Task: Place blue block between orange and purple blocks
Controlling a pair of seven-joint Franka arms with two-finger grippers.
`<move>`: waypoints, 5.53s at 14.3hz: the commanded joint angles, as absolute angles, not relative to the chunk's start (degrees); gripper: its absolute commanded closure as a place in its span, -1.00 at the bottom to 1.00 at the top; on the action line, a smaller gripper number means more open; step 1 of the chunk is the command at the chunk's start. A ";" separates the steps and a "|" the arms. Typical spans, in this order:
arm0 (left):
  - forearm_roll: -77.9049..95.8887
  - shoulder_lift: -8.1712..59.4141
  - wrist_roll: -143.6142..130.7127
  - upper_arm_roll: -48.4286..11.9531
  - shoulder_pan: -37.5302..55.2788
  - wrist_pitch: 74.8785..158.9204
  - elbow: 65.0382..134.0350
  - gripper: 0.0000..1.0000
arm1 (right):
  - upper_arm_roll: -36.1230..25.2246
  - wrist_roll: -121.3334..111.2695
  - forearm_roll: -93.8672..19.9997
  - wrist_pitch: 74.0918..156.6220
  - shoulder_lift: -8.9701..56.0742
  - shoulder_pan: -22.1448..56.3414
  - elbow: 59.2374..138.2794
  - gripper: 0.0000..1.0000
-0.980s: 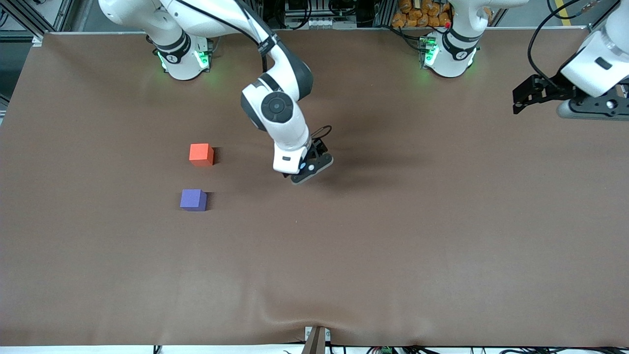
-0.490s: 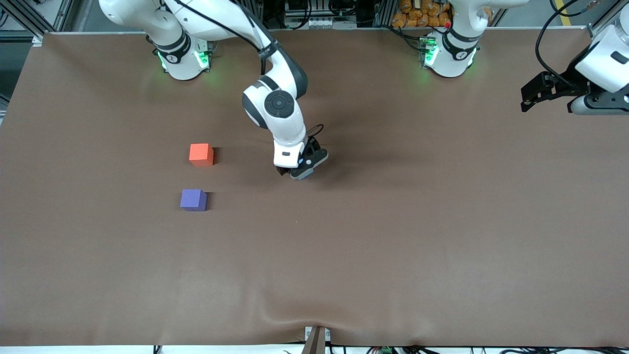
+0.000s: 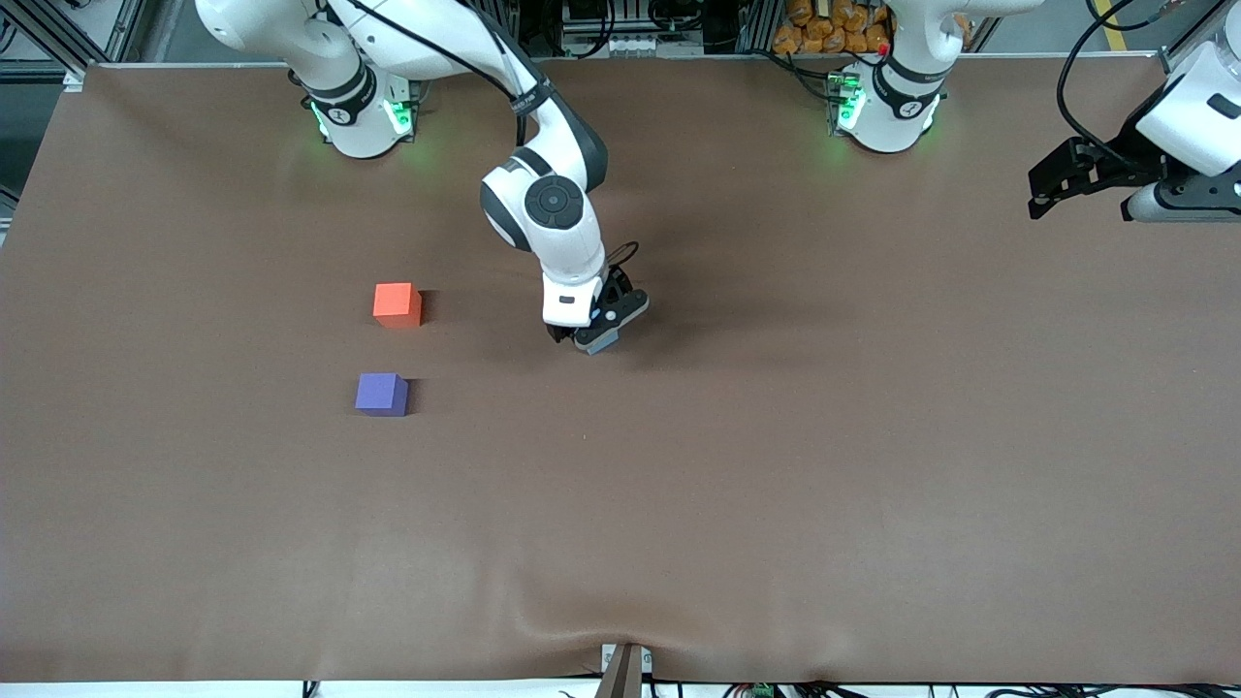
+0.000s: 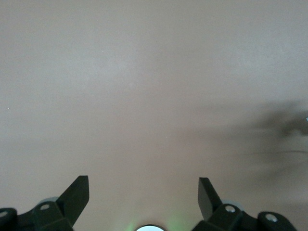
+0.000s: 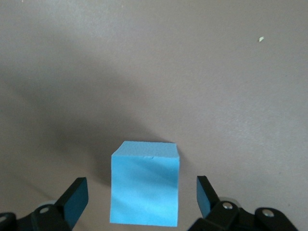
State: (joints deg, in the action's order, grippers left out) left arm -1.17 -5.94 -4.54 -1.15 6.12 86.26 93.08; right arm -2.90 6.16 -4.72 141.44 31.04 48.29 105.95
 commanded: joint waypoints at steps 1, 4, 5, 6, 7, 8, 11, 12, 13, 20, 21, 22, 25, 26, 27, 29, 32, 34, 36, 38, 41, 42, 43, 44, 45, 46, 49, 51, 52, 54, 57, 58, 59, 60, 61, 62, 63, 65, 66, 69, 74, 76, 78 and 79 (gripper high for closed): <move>-1.41 -6.59 -5.27 -1.41 6.06 85.08 92.99 -1.00 | -3.60 6.77 -4.22 143.44 30.50 49.75 107.58 -1.00; -1.41 -6.59 -5.27 -1.41 6.06 85.08 93.08 -1.00 | -3.69 8.08 -4.13 145.10 32.60 50.36 107.58 -1.00; -1.41 -6.59 -5.27 -1.41 6.06 85.08 93.08 -1.00 | -3.87 8.09 -4.13 145.28 33.30 50.80 107.49 -1.00; -1.41 -6.59 -5.27 -1.41 6.06 85.17 92.99 -1.00 | -4.04 8.09 -4.13 145.37 33.75 51.06 107.49 -1.00; -1.41 -6.42 -5.27 -1.32 6.06 85.17 92.99 -1.00 | -4.04 8.09 -4.04 145.37 33.84 51.06 107.23 -0.54; -1.41 -6.50 -5.27 -1.32 6.06 85.17 92.99 -1.00 | -4.04 8.17 -4.13 144.85 33.58 51.06 106.79 0.52; -1.41 -6.33 -5.27 -1.32 6.06 85.17 92.99 -1.00 | -4.04 14.85 -4.22 133.99 30.68 50.54 102.15 1.00; -1.32 -6.33 -5.27 -1.32 6.06 85.25 92.99 -1.00 | -4.04 15.38 -4.31 130.03 29.46 50.02 100.65 1.00; -1.32 -6.33 -5.27 -1.32 6.06 85.25 92.99 -1.00 | -4.48 16.42 -4.39 128.25 27.09 49.40 100.81 1.00; -1.23 -6.33 -5.10 -1.32 6.06 85.25 92.99 -1.00 | -4.92 16.26 -4.40 114.79 9.60 31.32 109.84 1.00; -1.14 -6.33 -5.10 -1.32 6.06 85.25 93.08 -1.00 | -4.83 16.17 -4.39 114.87 7.58 28.59 112.73 1.00; -1.23 -6.33 -5.10 -1.32 6.15 85.25 93.08 -1.00 | -4.83 15.74 -4.39 114.96 6.51 26.22 115.03 1.00; -1.14 -6.33 -5.10 -1.32 6.07 85.25 92.99 -1.00 | -4.92 15.03 -4.22 119.69 4.58 22.08 122.49 1.00; -1.14 -6.33 -5.10 -1.32 6.06 85.25 93.08 -1.00 | -4.92 14.33 -4.13 122.14 4.48 20.84 124.78 1.00; -1.23 -6.33 -5.10 -1.32 6.06 85.25 92.99 -1.00 | -5.01 12.24 -4.13 125.30 4.48 19.53 127.24 1.00; -1.23 -6.33 -5.10 -1.32 6.15 85.25 93.08 -1.00 | -4.92 9.42 -4.13 132.24 5.01 16.97 131.29 1.00; -1.23 -6.33 -5.10 -1.32 6.15 85.25 93.08 -1.00 | -4.92 9.23 -4.13 136.31 5.45 17.22 133.59 1.00; -1.14 -6.24 -5.10 -1.32 6.15 85.25 93.08 -1.00 | -4.92 8.88 -4.13 136.58 6.06 17.40 133.51 1.00; -1.14 -6.24 -5.10 -1.32 6.07 85.25 93.08 -1.00 | -4.92 6.34 -4.13 138.68 7.03 17.32 133.68 1.00; -1.23 -6.24 -5.10 -1.32 6.15 85.34 93.08 -1.00 | -4.92 6.33 -4.13 139.56 8.34 17.31 133.68 1.00; -1.14 -6.15 -5.10 -1.32 6.07 85.34 92.99 -1.00 | -4.92 6.33 -4.13 143.42 10.28 17.49 134.73 1.00; -1.14 -6.15 -5.10 -1.32 6.06 85.34 92.99 -1.00 | -4.92 6.33 -4.13 144.48 10.89 17.49 134.91 1.00; -1.14 -6.15 -5.10 -1.32 6.15 85.34 92.99 -1.00 | -4.83 6.33 -4.13 145.45 11.51 17.66 135.17 1.00; -1.14 -6.07 -5.10 -1.32 6.15 85.43 92.99 -1.00 | -4.83 6.33 -4.13 146.15 11.95 17.75 135.35 1.00; -1.23 -5.98 -5.10 -1.32 6.07 85.52 92.90 -1.00 | -4.83 6.33 -4.13 146.60 12.48 17.75 135.35 1.00; -1.14 -5.89 -5.10 -1.32 6.06 85.60 92.90 -1.00 | -4.83 6.33 -4.13 147.04 12.92 17.75 135.35 1.00; -1.14 -5.89 -5.10 -1.32 6.06 85.61 92.90 -1.00 | -4.83 6.33 -4.13 150.02 14.24 17.84 136.22 1.00; -1.14 -5.80 -5.10 -1.32 6.06 85.61 92.90 -1.00 | -4.83 6.33 -4.13 151.78 15.29 17.84 136.76 1.00; -1.14 -5.89 -5.10 -1.32 6.06 85.69 92.99 -1.00 | -4.83 6.42 -4.13 151.79 15.55 17.75 136.76 1.00; -1.14 -5.89 -5.10 -1.32 6.06 85.61 92.99 -1.00 | -4.83 6.50 -4.22 151.96 16.34 18.10 136.76 1.00; -1.14 -5.89 -5.10 -1.23 6.06 85.61 93.08 -1.00 | -4.83 6.59 -4.22 151.70 16.96 17.93 136.41 -0.21; -1.14 -5.89 -5.10 -1.23 6.06 85.69 93.08 -1.00 | -4.83 6.50 -4.22 151.26 16.96 17.76 135.97 -0.99; -1.14 -5.89 -5.10 -1.23 6.06 85.61 93.08 -1.00 | -4.83 6.50 -4.22 151.00 16.70 17.75 135.44 -1.00; -1.14 -5.89 -5.10 -1.23 6.06 85.69 93.08 -1.00 | -4.83 6.33 -4.22 150.82 16.09 17.58 134.74 -1.00; -1.14 -5.89 -5.10 -1.23 6.06 85.69 93.08 -1.00 | -4.83 6.33 -4.22 149.43 15.65 17.58 133.34 -1.00; -1.14 -5.89 -5.10 -1.23 6.06 85.69 93.08 -1.00 | -4.83 6.33 -4.22 145.50 15.21 17.40 130.20 -1.00; -1.14 -5.89 -5.10 -1.23 6.06 85.69 93.08 -1.00 | -4.83 6.33 -4.22 139.11 15.29 16.97 125.12 -1.00; -1.14 -5.89 -5.10 -1.23 5.98 85.69 93.08 -1.00 | -4.83 6.33 -4.31 122.43 16.17 15.30 109.94 -1.00; -1.14 -5.89 -5.10 -1.14 5.98 85.78 93.08 -1.00 | -4.92 6.42 -4.31 115.12 17.48 14.77 102.12 -1.00; -1.14 -5.80 -5.10 -1.05 5.98 86.22 93.08 -1.00 | -4.92 6.33 -4.22 100.93 21.09 10.82 83.98 -1.00; -1.14 -5.80 -5.01 -0.97 5.98 86.66 93.34 -1.00 | -4.48 5.37 -2.11 87.22 19.43 4.58 71.39 -1.00; -1.14 -5.80 -5.01 -0.97 5.89 86.66 93.34 -1.00 | -4.66 -1.28 -2.02 83.42 17.41 2.56 70.14 -1.00; -1.14 -5.80 -5.01 -0.97 5.89 86.75 93.34 -1.00 | -3.70 -12.95 -2.29 82.71 13.38 -1.22 70.31 -1.00; -1.14 -5.80 -5.01 -0.97 5.89 86.66 93.34 -1.00 | -3.95 -16.49 -2.63 81.40 10.92 -1.58 71.10 -1.00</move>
